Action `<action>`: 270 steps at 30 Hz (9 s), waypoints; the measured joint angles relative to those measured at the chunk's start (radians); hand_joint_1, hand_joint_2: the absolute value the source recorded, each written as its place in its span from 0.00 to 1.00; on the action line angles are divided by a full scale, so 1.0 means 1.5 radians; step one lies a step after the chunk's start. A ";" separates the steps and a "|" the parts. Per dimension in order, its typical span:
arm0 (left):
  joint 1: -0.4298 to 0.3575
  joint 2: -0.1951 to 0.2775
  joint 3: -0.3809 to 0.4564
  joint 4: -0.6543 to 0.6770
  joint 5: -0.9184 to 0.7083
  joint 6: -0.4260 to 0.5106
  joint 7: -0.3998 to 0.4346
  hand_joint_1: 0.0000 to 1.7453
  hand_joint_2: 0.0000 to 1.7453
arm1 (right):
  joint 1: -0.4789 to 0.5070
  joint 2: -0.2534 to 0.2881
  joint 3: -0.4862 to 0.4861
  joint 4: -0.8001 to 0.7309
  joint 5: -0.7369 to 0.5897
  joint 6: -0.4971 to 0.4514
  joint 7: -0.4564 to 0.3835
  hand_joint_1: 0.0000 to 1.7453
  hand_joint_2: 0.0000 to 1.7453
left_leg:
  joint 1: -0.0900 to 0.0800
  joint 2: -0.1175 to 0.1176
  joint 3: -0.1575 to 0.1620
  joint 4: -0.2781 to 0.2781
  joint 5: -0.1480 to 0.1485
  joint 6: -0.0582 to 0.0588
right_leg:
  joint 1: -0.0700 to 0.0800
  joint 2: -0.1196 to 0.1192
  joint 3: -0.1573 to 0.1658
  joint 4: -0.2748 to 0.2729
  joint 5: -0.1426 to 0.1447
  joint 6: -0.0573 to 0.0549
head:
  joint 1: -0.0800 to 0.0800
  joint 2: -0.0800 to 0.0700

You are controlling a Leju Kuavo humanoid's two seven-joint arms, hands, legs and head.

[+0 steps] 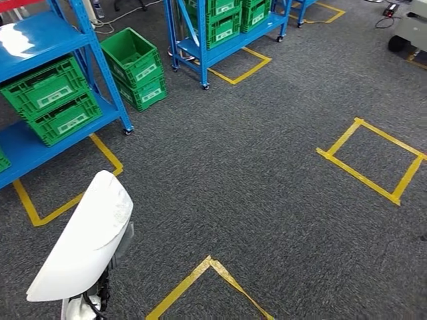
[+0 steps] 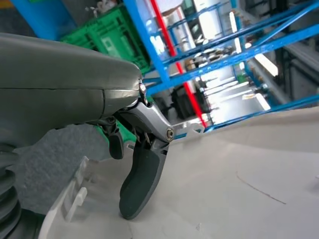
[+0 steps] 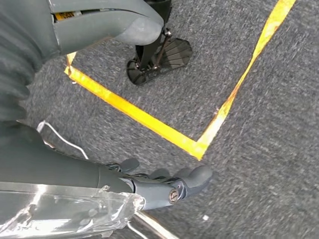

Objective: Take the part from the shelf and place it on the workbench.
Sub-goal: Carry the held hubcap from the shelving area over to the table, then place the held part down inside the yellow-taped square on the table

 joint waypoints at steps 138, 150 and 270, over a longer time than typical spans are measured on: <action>-0.198 0.071 -0.008 0.192 -0.118 -0.061 0.119 1.00 1.00 | -0.020 -0.022 -0.101 -0.015 0.203 0.075 -0.005 0.00 1.00 | -0.019 0.132 -0.013 0.010 -0.004 0.015 | 0.010 -0.129 0.002 0.015 -0.025 -0.003 | 0.010 0.000; -0.228 0.075 -0.009 0.229 -0.139 -0.031 0.121 1.00 1.00 | -0.024 -0.024 -0.111 -0.013 0.219 0.078 -0.004 0.00 1.00 | -0.002 0.035 -0.055 0.076 -0.008 -0.003 | 0.001 -0.020 -0.001 0.015 -0.018 -0.017 | 0.006 0.000; -0.558 0.167 -0.014 0.642 -0.665 0.205 0.406 0.00 0.00 | -0.027 -0.018 -0.113 0.015 0.362 0.095 0.041 0.00 0.00 | -0.016 0.087 -0.040 0.012 0.020 0.014 | 0.006 -0.091 -0.012 0.008 -0.003 -0.001 | 0.016 0.000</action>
